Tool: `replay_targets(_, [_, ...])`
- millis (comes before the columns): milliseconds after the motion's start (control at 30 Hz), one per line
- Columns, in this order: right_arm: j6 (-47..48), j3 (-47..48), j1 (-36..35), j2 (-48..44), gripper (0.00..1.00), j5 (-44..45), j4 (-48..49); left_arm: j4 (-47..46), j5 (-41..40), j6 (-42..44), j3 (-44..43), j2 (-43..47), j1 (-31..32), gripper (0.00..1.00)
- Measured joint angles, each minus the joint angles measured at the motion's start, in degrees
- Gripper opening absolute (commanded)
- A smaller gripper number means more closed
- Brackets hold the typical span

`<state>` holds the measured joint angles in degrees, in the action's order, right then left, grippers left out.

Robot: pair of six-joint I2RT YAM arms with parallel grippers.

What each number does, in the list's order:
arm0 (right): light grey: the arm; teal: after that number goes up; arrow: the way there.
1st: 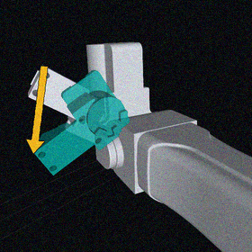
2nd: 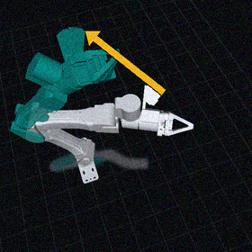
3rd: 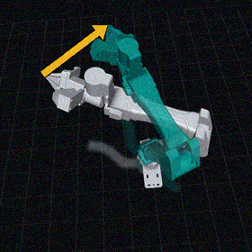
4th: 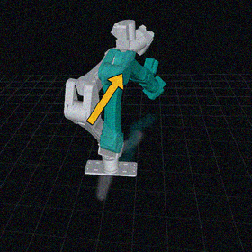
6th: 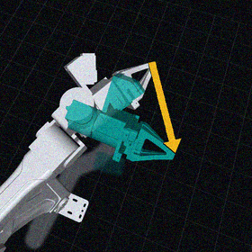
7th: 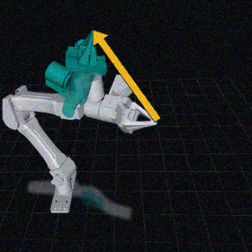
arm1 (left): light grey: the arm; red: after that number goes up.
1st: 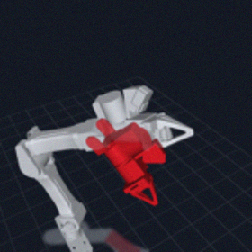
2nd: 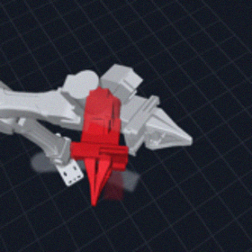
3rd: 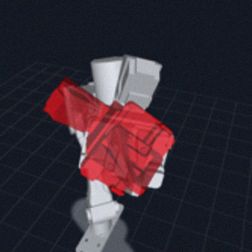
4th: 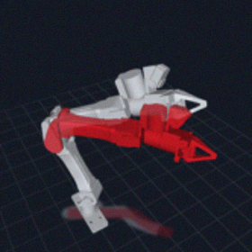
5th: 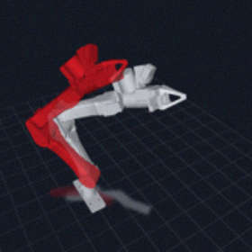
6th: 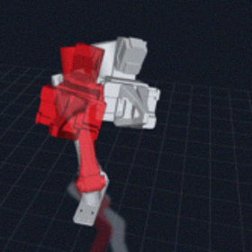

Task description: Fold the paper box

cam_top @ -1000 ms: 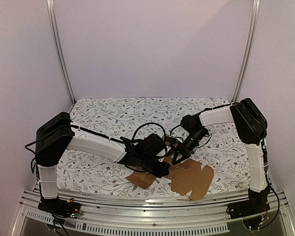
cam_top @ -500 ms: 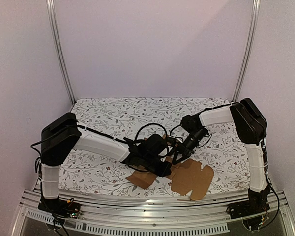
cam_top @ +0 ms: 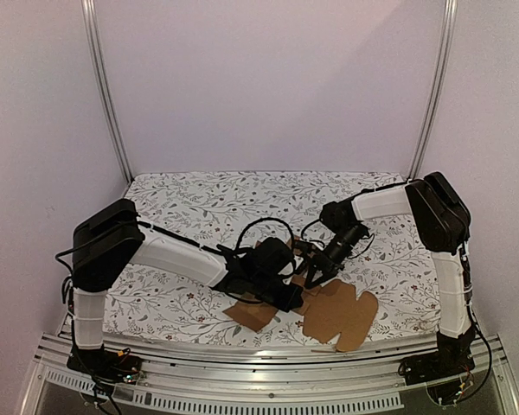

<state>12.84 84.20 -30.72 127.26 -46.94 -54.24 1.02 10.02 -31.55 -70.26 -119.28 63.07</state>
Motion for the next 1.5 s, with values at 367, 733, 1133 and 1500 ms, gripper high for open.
replay_targets(367, [-1.33,-1.09,0.46,-1.75,0.10,2.08,-0.92,3.23,-9.20,7.82,-0.09,0.90,-1.95,0.00])
replay_targets(733, [3.34,0.70,0.74,-5.49,0.25,0.02,-10.08,16.79,-18.78,11.58,2.05,13.40,-3.82,0.31])
replay_targets(1133, [11.45,5.81,2.78,-34.64,0.90,8.83,-12.74,19.04,-25.97,5.11,3.26,29.99,-13.51,0.61])
replay_targets(1500, [8.90,-0.57,3.43,-39.26,0.93,13.62,-3.28,24.17,-16.52,-1.18,-3.13,11.65,-23.21,0.58])
